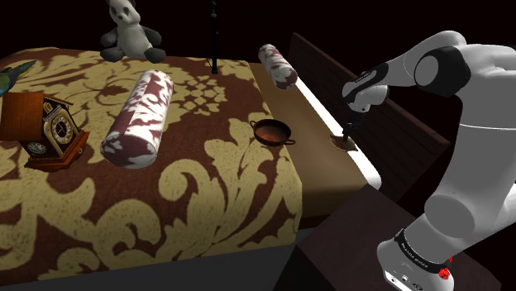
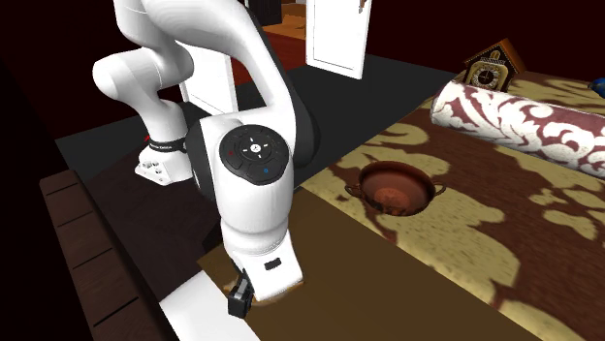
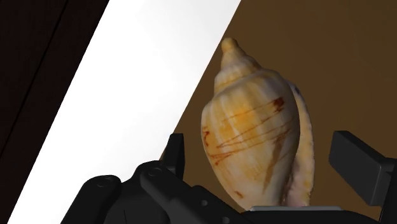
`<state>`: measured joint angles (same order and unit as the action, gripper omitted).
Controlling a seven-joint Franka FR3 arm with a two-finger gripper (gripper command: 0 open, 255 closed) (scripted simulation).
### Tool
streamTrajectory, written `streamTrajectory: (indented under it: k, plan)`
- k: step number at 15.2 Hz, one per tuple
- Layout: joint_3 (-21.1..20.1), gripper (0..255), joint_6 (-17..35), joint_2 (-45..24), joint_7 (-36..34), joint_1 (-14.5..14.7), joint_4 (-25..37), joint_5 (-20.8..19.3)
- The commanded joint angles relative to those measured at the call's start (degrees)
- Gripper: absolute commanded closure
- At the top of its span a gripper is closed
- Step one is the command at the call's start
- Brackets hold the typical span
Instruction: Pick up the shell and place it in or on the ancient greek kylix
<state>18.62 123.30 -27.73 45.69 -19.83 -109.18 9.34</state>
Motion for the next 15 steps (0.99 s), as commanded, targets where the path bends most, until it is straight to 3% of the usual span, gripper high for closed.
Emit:
streamTrajectory:
  k: [1,11,12,15]
  plan:
    - [-0.24,0,0.97,-0.85,0.32,-0.17,-0.31,0.37]
    - [-0.51,0,2.65,-1.82,0.6,-0.3,-1.07,0.81]
    - [-0.51,255,2.65,-1.82,0.6,-0.3,-1.07,0.81]
    - [-0.51,255,2.65,-1.82,0.6,-0.3,-1.07,0.81]
